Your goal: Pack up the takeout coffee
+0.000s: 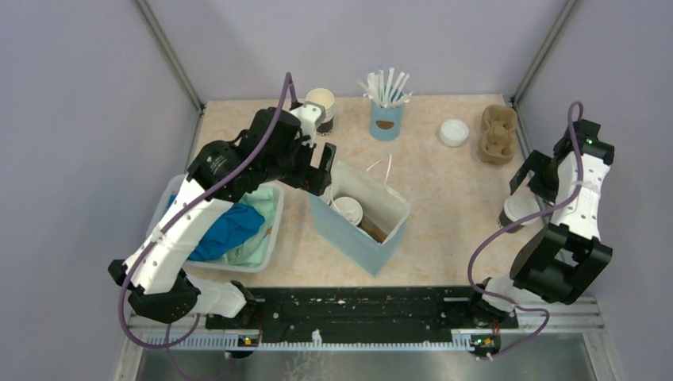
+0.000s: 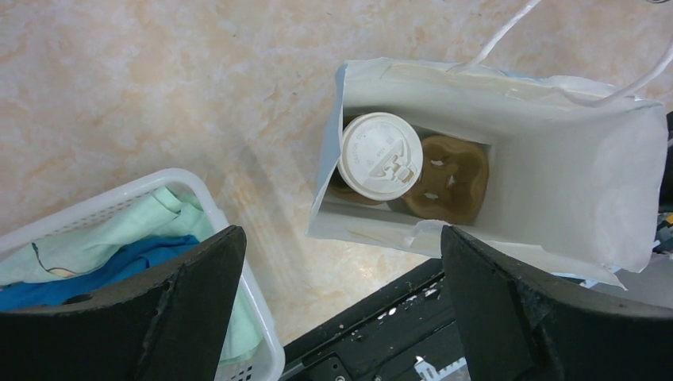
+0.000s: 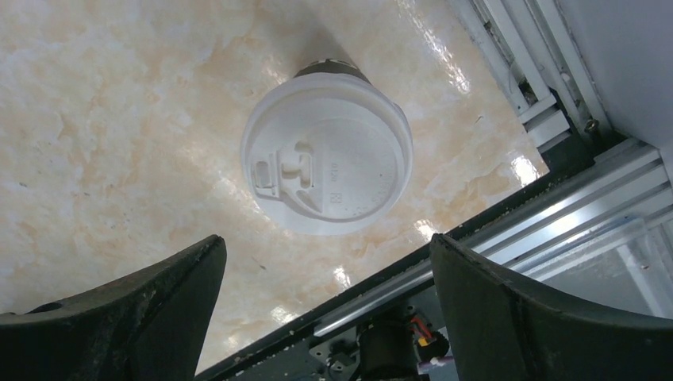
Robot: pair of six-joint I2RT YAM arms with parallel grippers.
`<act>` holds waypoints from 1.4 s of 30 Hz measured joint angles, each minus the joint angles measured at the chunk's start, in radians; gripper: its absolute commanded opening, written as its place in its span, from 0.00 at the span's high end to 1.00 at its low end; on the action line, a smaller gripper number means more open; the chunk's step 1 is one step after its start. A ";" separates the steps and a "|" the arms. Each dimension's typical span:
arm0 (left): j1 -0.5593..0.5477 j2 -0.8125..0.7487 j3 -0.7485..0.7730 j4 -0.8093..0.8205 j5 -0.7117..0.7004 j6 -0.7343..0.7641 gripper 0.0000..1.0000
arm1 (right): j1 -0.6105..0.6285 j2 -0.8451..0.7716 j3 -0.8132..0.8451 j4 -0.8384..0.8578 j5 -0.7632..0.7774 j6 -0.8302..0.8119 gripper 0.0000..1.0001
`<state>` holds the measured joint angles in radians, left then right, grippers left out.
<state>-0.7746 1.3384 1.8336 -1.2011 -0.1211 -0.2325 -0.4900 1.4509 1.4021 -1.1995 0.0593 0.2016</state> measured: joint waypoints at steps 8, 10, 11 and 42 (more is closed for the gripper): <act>-0.020 -0.003 -0.056 -0.005 -0.039 0.000 0.02 | -0.019 0.003 -0.069 0.007 -0.035 -0.011 0.01; -0.021 -0.004 -0.070 -0.008 -0.045 0.000 0.02 | -0.019 0.003 -0.069 0.008 -0.039 -0.015 0.01; -0.022 -0.004 -0.074 -0.010 -0.048 0.000 0.02 | -0.019 0.004 -0.068 0.010 -0.043 -0.017 0.01; -0.027 -0.005 -0.075 -0.011 -0.066 0.009 0.02 | -0.019 0.084 -0.065 0.048 -0.049 -0.026 0.15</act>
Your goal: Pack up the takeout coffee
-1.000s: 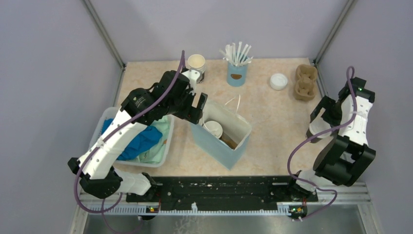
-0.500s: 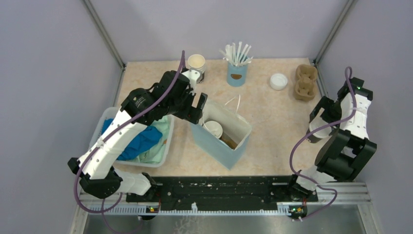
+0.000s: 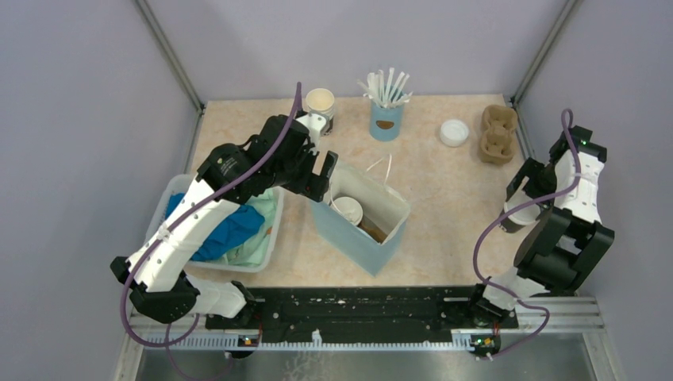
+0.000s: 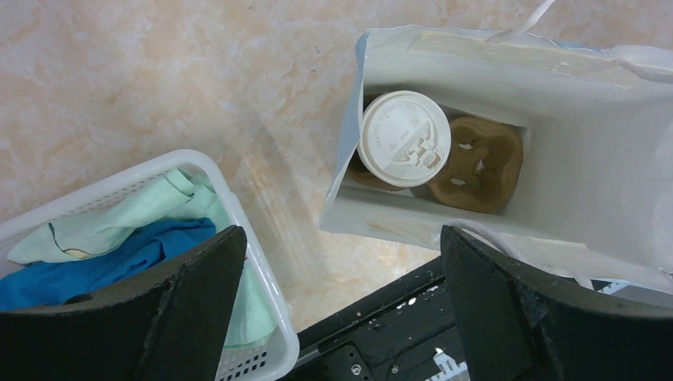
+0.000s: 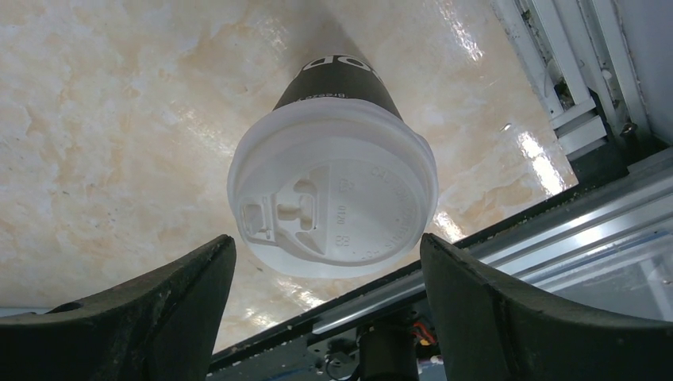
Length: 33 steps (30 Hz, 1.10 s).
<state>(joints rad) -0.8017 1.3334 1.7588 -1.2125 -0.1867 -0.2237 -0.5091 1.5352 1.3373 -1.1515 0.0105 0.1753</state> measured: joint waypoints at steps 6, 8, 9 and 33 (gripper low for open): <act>0.000 0.000 0.000 0.000 -0.008 0.004 0.02 | 0.000 0.013 0.006 0.002 0.006 0.000 0.14; 0.000 0.000 0.000 0.000 -0.010 0.006 0.02 | 0.000 0.015 0.006 0.002 0.008 0.000 0.14; 0.000 0.000 0.000 0.000 -0.010 0.006 0.02 | 0.000 0.016 0.006 0.002 0.009 0.000 0.14; 0.000 0.003 0.003 -0.002 -0.026 0.010 0.02 | 0.000 0.051 0.028 -0.002 0.029 0.000 0.28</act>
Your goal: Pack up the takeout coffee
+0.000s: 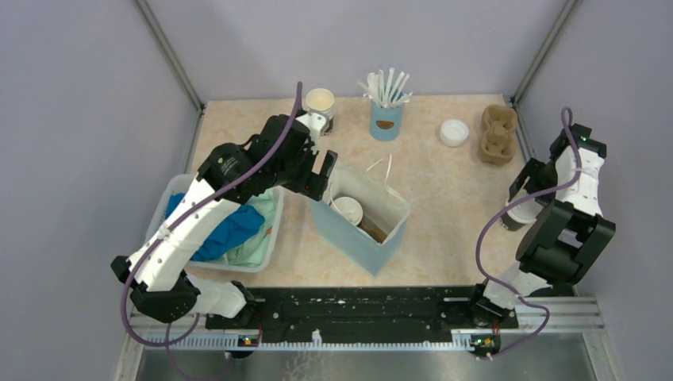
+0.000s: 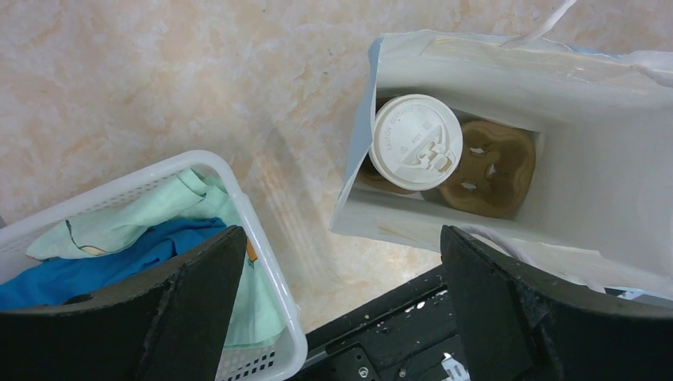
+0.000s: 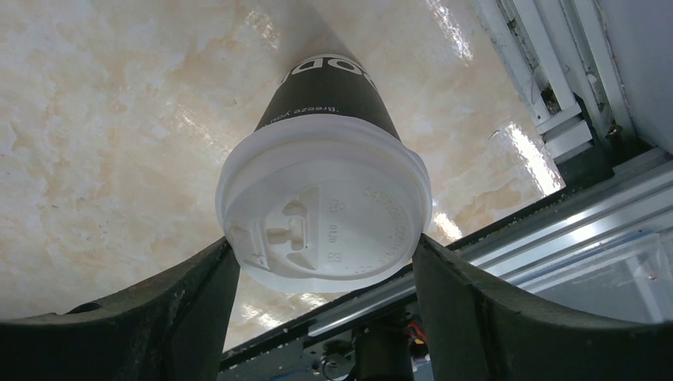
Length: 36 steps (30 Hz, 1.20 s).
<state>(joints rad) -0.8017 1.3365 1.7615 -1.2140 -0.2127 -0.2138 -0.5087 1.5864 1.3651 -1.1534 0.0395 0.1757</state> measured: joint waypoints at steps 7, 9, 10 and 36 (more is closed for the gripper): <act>-0.003 0.002 0.056 -0.020 -0.012 -0.005 0.02 | 0.127 -0.090 0.031 -0.008 0.011 0.018 0.30; 0.018 0.003 0.101 -0.028 0.013 -0.017 0.02 | 0.217 -0.156 0.032 -0.006 0.003 0.031 0.30; 0.033 0.003 0.121 -0.027 0.031 -0.022 0.02 | 0.264 -0.190 0.032 -0.006 -0.002 0.040 0.31; 0.220 0.293 0.018 0.051 0.420 0.020 0.40 | 0.494 -0.465 0.151 -0.040 -0.328 0.093 0.34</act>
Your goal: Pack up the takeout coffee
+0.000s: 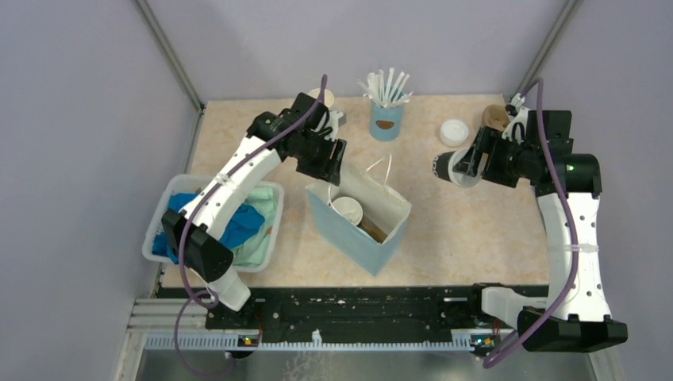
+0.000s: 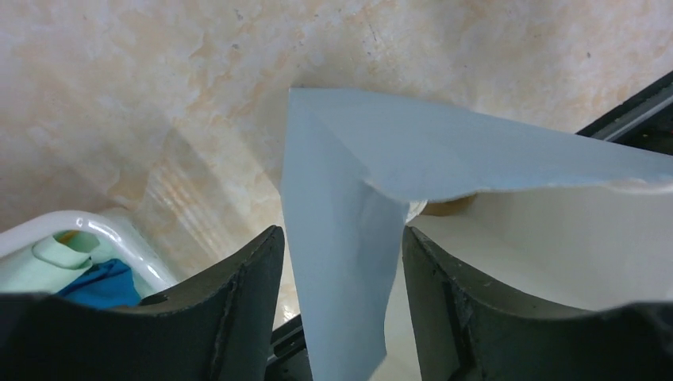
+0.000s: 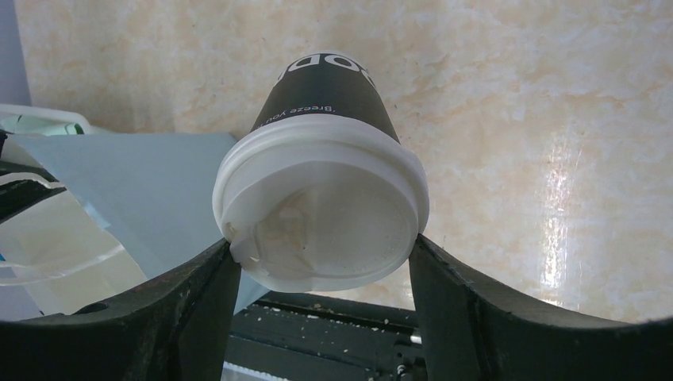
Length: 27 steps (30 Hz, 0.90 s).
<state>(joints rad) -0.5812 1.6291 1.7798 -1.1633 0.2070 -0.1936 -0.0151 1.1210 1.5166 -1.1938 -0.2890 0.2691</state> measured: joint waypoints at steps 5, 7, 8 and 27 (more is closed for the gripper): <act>-0.026 0.079 0.033 0.005 -0.042 0.019 0.53 | 0.000 -0.001 0.000 -0.006 -0.010 -0.019 0.34; -0.031 0.097 0.039 0.009 -0.055 0.021 0.63 | 0.000 -0.002 0.000 -0.011 -0.012 -0.025 0.35; -0.035 0.104 0.041 0.012 -0.066 0.022 0.70 | 0.000 -0.002 0.002 -0.016 -0.013 -0.026 0.36; -0.036 0.004 -0.002 0.261 -0.311 -0.011 1.00 | 0.277 0.158 0.415 -0.015 -0.145 0.001 0.39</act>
<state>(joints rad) -0.6170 1.6329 1.7779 -0.9024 -0.1040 -0.2043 0.2619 1.2789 1.9320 -1.2087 -0.4339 0.2699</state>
